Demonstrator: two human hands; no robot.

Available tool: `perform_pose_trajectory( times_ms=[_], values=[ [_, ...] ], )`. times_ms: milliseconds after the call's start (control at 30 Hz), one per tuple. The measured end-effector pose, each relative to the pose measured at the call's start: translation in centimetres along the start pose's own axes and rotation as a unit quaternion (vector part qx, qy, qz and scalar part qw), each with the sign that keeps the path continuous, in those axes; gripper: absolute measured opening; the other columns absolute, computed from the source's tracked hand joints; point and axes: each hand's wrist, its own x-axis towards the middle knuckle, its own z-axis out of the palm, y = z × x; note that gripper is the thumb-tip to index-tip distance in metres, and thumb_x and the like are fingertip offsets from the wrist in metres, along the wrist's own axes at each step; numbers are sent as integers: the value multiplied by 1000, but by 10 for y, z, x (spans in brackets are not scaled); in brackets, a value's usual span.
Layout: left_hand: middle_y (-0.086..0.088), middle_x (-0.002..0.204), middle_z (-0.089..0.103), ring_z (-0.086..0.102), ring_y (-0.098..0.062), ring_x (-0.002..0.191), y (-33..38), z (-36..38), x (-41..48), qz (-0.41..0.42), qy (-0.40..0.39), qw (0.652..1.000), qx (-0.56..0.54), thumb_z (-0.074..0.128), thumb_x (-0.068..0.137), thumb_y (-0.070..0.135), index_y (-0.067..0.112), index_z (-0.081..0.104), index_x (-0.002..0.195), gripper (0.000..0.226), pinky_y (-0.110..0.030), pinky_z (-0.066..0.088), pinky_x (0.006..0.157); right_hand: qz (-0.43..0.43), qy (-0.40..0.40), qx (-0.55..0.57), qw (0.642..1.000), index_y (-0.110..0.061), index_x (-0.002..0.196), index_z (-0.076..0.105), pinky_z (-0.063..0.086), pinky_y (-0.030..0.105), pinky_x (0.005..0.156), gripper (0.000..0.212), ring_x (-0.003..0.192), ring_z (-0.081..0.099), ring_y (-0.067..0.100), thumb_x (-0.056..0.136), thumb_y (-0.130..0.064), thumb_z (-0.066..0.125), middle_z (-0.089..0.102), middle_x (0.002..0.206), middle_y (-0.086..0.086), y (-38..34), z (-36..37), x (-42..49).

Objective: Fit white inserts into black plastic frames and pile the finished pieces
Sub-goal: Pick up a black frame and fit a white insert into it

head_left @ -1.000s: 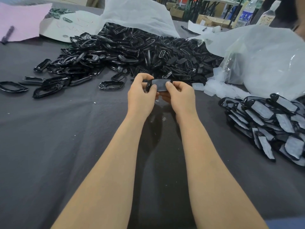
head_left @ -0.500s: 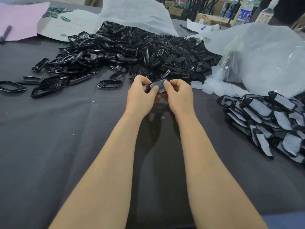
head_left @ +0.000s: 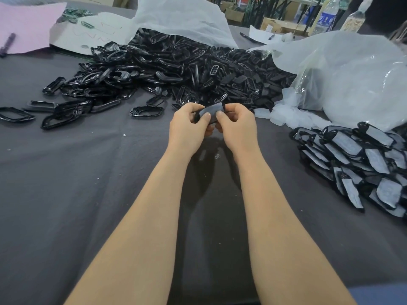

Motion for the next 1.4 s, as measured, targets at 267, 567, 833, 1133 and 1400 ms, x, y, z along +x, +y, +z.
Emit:
perform_pose_trajectory(
  times_ms=[267, 567, 833, 1133, 1400],
  values=[
    [4, 85, 68, 68, -8, 66, 2, -1, 1, 3, 0, 1000, 16, 56, 96, 10, 27, 56, 89, 18, -34, 60, 77, 9, -4, 34, 999, -29, 82, 59, 56, 33, 78, 14, 72, 64, 6, 92, -19, 60, 66, 80, -7, 1, -3, 1],
    [8, 88, 64, 67, -3, 62, 1, 1, 0, 9, 0, 1000, 28, 58, 95, 11, 19, 57, 98, 9, -26, 59, 70, 39, 0, 70, 997, -25, 79, 58, 53, 30, 76, 17, 79, 60, 12, 92, -15, 59, 63, 80, -5, 2, -3, 2],
    [9, 90, 63, 66, -2, 59, 2, 1, 0, 11, 4, 1000, 20, 59, 95, 12, 21, 56, 93, 10, -23, 59, 67, 53, -1, 83, 995, -16, 94, 62, 53, 28, 76, 5, 76, 60, 7, 93, -15, 58, 64, 81, -5, -1, -1, 2],
    [10, 86, 64, 66, -1, 59, 2, 0, -1, 11, 0, 1000, 10, 58, 95, 12, 26, 55, 87, 17, -29, 60, 72, 44, 3, 73, 996, -25, 77, 57, 52, 31, 78, 19, 75, 58, 9, 91, -12, 59, 61, 77, -7, -3, -1, 0],
    [0, 100, 64, 66, 1, 59, 4, 1, -1, 5, 19, 1000, -6, 58, 96, 11, 17, 57, 99, 7, -20, 58, 65, -85, 86, -25, 992, -12, 106, 58, 41, 6, 70, 18, 73, 55, 1, 89, -9, 62, 57, 80, -11, -9, 4, -9]
  ],
)
